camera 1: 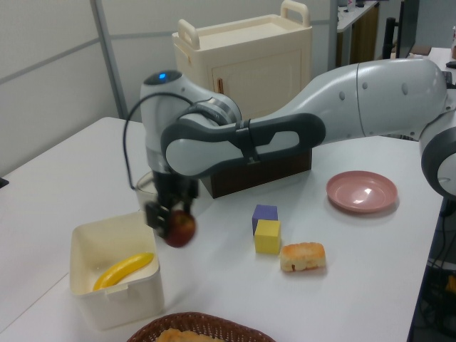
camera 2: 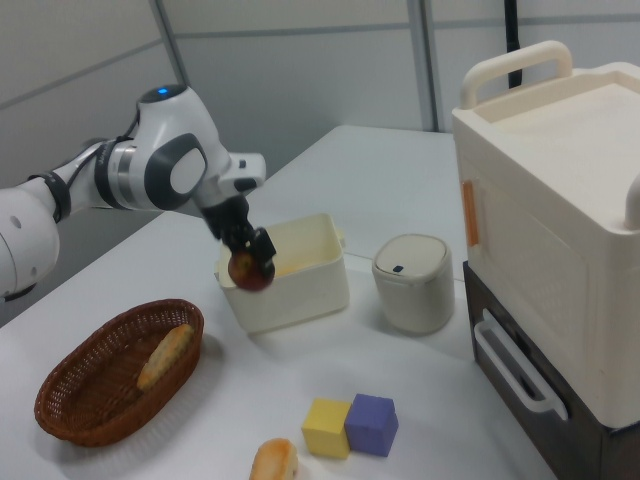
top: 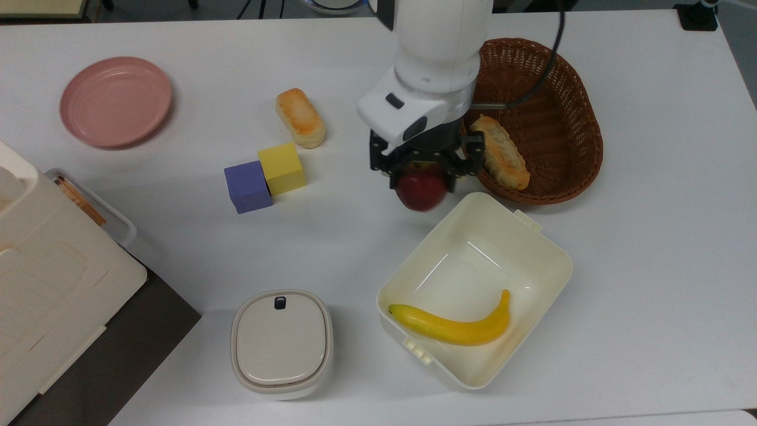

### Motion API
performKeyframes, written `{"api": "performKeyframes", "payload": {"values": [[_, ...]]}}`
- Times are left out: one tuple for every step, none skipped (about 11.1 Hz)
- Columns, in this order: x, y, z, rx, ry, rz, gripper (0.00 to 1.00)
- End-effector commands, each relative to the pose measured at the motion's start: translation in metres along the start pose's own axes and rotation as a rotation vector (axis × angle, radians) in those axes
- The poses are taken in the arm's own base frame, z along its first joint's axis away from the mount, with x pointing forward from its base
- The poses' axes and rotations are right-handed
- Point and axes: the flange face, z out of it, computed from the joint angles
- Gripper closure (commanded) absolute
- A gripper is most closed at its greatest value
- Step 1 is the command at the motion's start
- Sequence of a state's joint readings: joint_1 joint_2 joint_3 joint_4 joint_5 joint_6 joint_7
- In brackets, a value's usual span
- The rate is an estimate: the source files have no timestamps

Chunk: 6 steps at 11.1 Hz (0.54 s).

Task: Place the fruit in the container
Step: 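Lift the apple and carry it over the white container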

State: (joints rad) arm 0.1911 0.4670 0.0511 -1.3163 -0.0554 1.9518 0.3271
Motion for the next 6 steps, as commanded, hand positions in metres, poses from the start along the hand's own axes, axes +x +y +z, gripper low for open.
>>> {"api": "performKeyframes", "payload": {"values": [[0.006, -0.048, -0.012, 0.126, 0.196, 0.176, 0.81], [0.011, -0.053, -0.011, 0.161, 0.244, 0.213, 0.70], [0.012, -0.058, -0.006, 0.180, 0.261, 0.245, 0.42], [0.011, -0.060, -0.001, 0.180, 0.253, 0.261, 0.00], [0.012, -0.058, 0.000, 0.179, 0.251, 0.261, 0.00], [0.012, -0.057, -0.003, 0.179, 0.248, 0.260, 0.00]]}}
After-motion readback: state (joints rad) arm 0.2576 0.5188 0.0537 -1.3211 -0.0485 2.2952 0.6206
